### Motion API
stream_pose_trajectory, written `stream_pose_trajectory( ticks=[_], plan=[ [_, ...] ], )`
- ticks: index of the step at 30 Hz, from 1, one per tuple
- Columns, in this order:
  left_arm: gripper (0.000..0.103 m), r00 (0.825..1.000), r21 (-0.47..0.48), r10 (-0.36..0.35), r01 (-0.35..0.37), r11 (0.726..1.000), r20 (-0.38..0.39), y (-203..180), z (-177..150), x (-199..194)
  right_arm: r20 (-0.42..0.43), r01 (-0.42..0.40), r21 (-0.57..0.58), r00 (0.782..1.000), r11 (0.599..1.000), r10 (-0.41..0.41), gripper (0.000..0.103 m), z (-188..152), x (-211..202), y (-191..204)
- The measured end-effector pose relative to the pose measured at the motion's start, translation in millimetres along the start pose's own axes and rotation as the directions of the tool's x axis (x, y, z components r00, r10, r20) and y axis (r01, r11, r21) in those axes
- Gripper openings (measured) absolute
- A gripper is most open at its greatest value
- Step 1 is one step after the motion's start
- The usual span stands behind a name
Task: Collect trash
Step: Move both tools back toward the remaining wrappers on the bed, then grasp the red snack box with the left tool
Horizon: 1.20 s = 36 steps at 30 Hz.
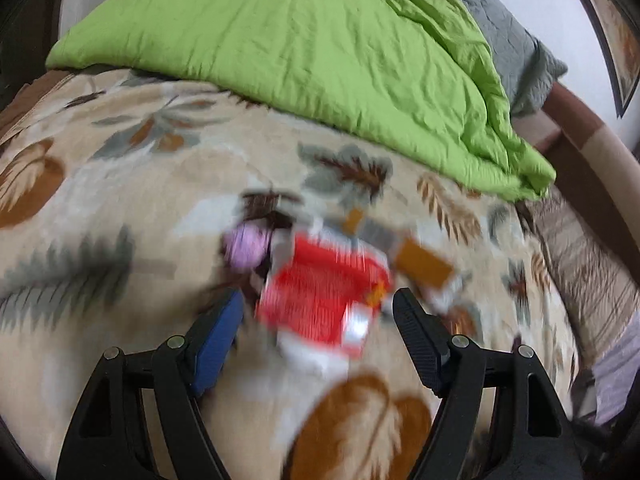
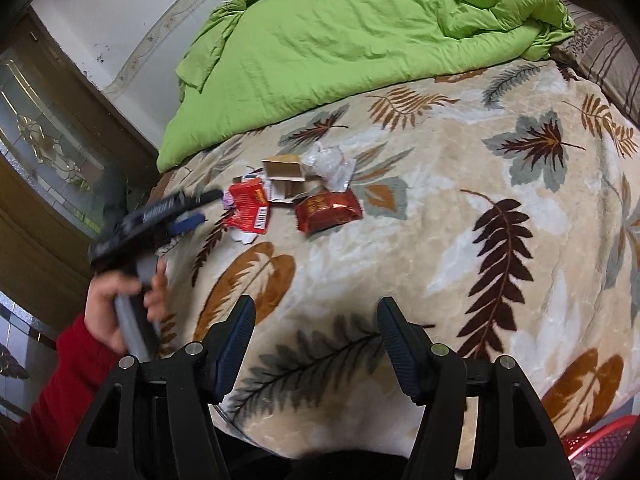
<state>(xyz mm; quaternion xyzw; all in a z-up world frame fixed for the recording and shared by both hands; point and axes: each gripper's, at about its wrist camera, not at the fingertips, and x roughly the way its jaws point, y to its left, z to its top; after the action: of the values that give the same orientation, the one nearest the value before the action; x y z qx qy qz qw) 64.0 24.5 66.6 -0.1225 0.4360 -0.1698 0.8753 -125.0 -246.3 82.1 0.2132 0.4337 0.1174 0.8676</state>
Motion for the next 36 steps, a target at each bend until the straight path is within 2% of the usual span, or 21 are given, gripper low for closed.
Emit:
stream_pose_trajectory(
  ticks=[2, 4, 6, 8, 11, 16, 17, 20, 24, 27, 30, 36],
  plan=[
    [0.076, 1.0, -0.022, -0.012, 0.012, 1.0, 0.023, 2.3, 13.6, 10.7, -0.01, 0.002, 0.01, 1.0, 1.0, -0.002, 0.068, 0.8, 3.5, -5.7],
    [0.076, 0.996, -0.066, -0.084, 0.086, 0.994, 0.027, 6.6, 27.7, 26.1, -0.016, -0.004, 0.021, 1.0, 1.0, 0.004, 0.068, 1.3, 6.3, -10.1],
    [0.076, 0.99, -0.093, -0.14, 0.138, 0.986, -0.011, 10.3, 34.0, 42.0, -0.02, -0.003, 0.028, 1.0, 1.0, 0.004, 0.068, 1.9, 8.4, -13.4],
    [0.076, 0.985, -0.094, -0.166, 0.162, 0.982, -0.043, 9.7, 32.7, 49.4, -0.023, -0.006, 0.033, 1.0, 0.999, 0.007, 0.068, 2.0, 9.4, -16.1],
    [0.076, 0.975, -0.043, -0.202, 0.199, 0.979, -0.089, 1.3, 18.4, 50.6, -0.022, -0.012, 0.034, 1.0, 0.999, 0.012, 0.068, 1.0, 9.0, -17.8],
    [0.076, 0.936, 0.062, -0.262, 0.284, 0.957, -0.233, -19.9, -28.6, 38.4, -0.02, -0.022, 0.037, 1.0, 0.999, 0.023, 0.068, -0.3, 8.5, -19.1],
    [0.076, 0.932, 0.085, -0.262, 0.29, 0.953, -0.251, -23.6, -37.8, 33.4, -0.02, -0.022, 0.035, 1.0, 0.999, 0.023, 0.068, -1.1, 8.0, -19.0],
    [0.076, 0.934, 0.133, -0.258, 0.296, 0.946, -0.246, -30.7, -62.1, 9.3, -0.015, -0.023, 0.028, 1.0, 0.999, 0.023, 0.068, -3.8, 6.7, -19.0],
    [0.076, 0.933, 0.035, -0.296, 0.309, 0.95, -0.203, -19.5, -72.1, -9.6, -0.015, -0.026, 0.04, 1.0, 0.999, 0.027, 0.068, -6.0, 7.6, -20.3],
    [0.076, 0.951, 0.029, -0.246, 0.256, 0.966, -0.189, -9.4, -68.0, -4.2, -0.015, -0.034, 0.044, 0.999, 0.998, 0.034, 0.068, -7.5, 7.4, -18.1],
    [0.076, 0.959, 0.021, -0.222, 0.229, 0.973, -0.177, -4.2, -56.8, 5.1, -0.011, -0.036, 0.029, 0.999, 0.999, 0.036, 0.068, -9.7, 4.3, -14.0],
    [0.076, 0.942, 0.013, -0.25, 0.26, 0.966, -0.224, -2.3, -44.1, 32.6, -0.009, -0.027, 0.041, 1.0, 0.999, 0.027, 0.068, -12.3, 2.2, -17.7]
  ],
)
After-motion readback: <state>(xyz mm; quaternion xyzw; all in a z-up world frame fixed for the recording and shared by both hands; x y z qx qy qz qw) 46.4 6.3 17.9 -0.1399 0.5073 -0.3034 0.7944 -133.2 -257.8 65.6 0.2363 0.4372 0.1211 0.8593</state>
